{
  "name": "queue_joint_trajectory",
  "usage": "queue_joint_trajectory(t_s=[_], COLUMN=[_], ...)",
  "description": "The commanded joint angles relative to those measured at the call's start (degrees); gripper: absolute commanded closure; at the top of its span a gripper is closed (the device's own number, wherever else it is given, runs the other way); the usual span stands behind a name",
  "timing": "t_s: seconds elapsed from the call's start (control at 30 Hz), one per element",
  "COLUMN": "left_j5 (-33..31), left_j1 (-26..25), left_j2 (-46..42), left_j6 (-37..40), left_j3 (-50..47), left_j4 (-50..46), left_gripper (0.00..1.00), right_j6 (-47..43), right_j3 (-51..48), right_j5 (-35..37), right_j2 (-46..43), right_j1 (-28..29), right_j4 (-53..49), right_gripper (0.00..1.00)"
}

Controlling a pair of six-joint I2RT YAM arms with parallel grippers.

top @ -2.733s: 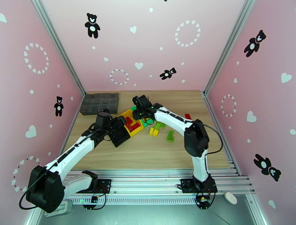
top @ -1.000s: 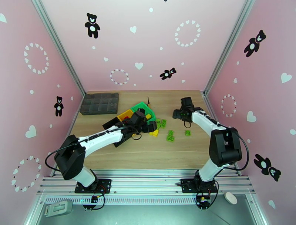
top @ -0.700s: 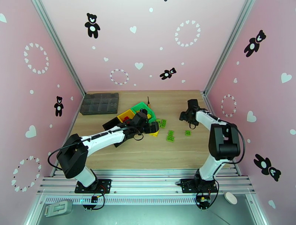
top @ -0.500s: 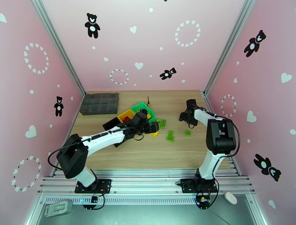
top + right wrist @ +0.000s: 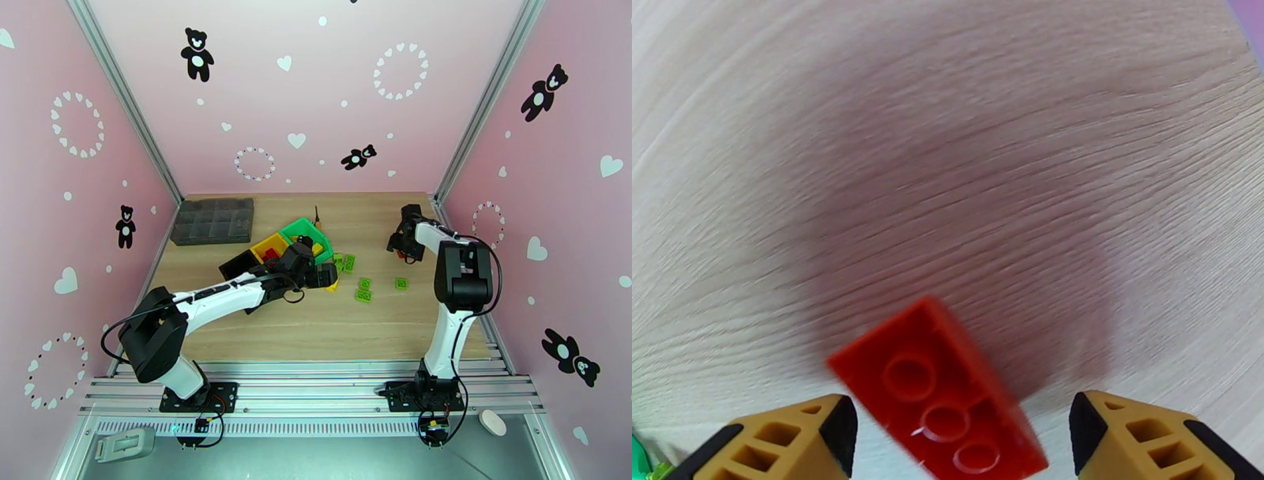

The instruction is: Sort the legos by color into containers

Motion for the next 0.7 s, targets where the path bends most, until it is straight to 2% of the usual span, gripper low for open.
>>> queue_joint_trajectory(t_s=[0.0,0.33,0.67], left_j5=[0.7,0.1,-1.7], left_j1=[-0.4,-0.4,1.1], left_j2=[-1.7,-2.3,-5.9], left_j6=[-0.4,-0.4,0.3], left_j3=[-1.0,-1.1,-1.9], left_j4=[0.9,0.6,-1.5], left_gripper=[0.02,0.02,0.02], right_j6=[-0.4,-0.6,0.0], right_j3=[3.5,3.6,-3.5], right_j5=[-1.1,-4.3,-5.6], right_j2=[2.5,3.2,-3.7], right_j1=[-0.6,-1.3,1.0], right_j4=[-3.1,-2.4,1.9], right_gripper=[0.28,0.47,0.72])
